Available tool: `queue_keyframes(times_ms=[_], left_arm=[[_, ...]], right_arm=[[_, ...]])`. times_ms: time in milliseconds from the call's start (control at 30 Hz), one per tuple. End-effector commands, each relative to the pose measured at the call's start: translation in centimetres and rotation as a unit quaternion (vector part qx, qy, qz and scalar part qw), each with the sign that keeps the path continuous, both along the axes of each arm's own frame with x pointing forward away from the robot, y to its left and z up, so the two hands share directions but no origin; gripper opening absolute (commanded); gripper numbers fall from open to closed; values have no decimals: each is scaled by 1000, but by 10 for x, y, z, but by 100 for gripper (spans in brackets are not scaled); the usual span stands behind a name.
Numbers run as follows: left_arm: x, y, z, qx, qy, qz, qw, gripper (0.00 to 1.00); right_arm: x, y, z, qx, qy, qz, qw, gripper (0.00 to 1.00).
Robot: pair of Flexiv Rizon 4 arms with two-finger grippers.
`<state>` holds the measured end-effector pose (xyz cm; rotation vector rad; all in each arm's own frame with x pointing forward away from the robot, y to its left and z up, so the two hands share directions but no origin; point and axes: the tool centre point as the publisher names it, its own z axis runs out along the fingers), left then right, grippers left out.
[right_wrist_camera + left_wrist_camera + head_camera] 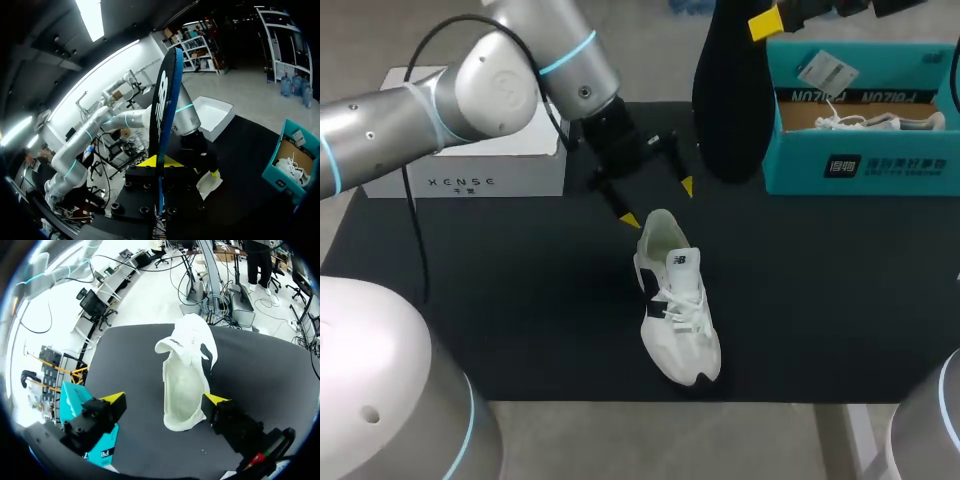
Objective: Take the shoe out of the shoebox, open the shoe tongue, remove and reinsert the insole, then place the shoe into the shoebox
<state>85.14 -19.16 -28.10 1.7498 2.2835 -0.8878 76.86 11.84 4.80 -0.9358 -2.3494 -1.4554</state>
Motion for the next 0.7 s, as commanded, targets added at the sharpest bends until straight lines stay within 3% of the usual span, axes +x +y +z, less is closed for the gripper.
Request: queue_keyframes(times_ms=[33,200,400,700], left_arm=[[-13,34,-2,-445,38,242,861,100],[-26,52,6,-487,59,250,835,100],[-30,50,10,-546,68,265,792,100],[-30,50,10,-547,68,265,791,100]], right_arm=[[2,2,1,-2,1,0,1000,0],[2,2,1,-2,1,0,1000,0],[2,2,1,-2,1,0,1000,0],[2,2,1,-2,1,0,1000,0]])
